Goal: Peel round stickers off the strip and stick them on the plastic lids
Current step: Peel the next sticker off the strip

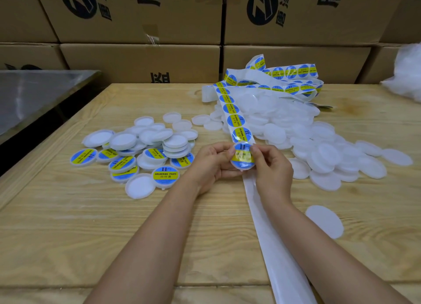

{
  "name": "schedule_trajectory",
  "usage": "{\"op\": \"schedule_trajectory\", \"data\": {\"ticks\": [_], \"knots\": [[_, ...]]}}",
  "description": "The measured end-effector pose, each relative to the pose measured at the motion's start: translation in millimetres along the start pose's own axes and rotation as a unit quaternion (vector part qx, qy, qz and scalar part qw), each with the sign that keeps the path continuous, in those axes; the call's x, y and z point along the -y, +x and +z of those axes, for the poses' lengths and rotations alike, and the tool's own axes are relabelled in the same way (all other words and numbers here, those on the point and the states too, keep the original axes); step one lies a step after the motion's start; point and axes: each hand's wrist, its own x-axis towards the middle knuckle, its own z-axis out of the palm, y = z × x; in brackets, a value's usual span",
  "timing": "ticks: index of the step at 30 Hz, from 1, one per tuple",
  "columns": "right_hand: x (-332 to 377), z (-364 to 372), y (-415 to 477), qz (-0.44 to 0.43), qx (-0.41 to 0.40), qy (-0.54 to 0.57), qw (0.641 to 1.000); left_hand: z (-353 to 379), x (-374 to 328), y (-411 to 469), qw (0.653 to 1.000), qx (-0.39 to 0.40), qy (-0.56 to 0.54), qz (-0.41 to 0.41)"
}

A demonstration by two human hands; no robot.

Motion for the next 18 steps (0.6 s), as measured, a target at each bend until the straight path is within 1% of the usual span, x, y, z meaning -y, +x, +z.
{"op": "schedule_trajectory", "data": {"ticks": [4,7,10,13,18], "knots": [[-0.9,-0.8,1.1,0.015,-0.027,-0.006,1.000,-0.6,-0.9,-2.9,0.999,0.041,0.000,-0.007],[-0.3,-0.1,1.8,0.035,-0.025,0.003,0.999,-0.4,2.3,-2.8,0.998,0.053,0.024,-0.001],[0.6,1.5,0.8,0.046,-0.011,-0.005,0.999,-0.6,4.8,-1.4,0.998,0.053,0.029,0.014],[2.1,3.3,-0.8,0.035,-0.001,-0.005,0.999,-0.5,5.9,-0.9,0.998,0.052,0.026,0.028],[0.4,8.2,-4.9,0.043,0.050,0.061,0.996,-2.1,5.8,0.4,0.999,0.013,0.008,0.042]]}}
